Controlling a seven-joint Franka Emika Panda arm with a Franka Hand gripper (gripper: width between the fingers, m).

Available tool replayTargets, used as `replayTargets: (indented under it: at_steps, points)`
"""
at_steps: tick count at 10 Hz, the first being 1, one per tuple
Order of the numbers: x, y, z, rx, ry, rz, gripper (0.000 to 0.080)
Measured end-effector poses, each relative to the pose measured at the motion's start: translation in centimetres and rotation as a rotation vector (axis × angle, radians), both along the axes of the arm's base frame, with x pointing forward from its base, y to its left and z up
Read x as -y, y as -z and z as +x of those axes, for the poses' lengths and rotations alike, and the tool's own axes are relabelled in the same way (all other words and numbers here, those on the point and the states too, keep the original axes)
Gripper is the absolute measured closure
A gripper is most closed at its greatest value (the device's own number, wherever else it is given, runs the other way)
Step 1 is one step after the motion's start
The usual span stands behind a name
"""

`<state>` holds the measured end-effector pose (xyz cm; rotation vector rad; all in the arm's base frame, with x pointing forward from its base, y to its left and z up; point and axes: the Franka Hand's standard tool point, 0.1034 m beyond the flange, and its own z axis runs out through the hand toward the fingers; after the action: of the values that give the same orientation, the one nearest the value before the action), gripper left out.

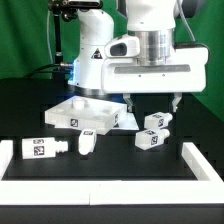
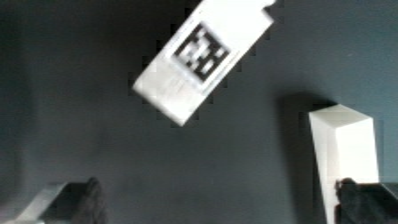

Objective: Assemble one leg

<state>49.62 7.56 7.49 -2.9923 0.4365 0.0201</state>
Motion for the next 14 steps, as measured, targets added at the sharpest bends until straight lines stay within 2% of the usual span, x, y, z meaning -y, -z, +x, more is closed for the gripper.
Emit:
replayTargets:
  at_steps: [1, 3, 5, 7, 9, 10, 14]
  points:
    - [-0.1, 1.1, -0.4, 0.020, 0.003, -0.006, 0.0150]
    - [-0.2, 0.6, -0.2, 0.018, -0.005, -0.005, 0.0150]
    - [0.0, 1.0, -0.5, 0.007, 0.012, 0.000, 0.0150]
    - [0.2, 2.9, -2.0, -0.065, 0.149, 0.025, 0.0150]
    - [0.7, 5.3, -2.5, -0.052, 0.163, 0.016, 0.0150]
    - [0.8, 6.0, -2.6, -0.056, 0.165, 0.014, 0.0150]
    - [0.0, 6.7, -2.8, -0.066, 0.151, 0.013, 0.0150]
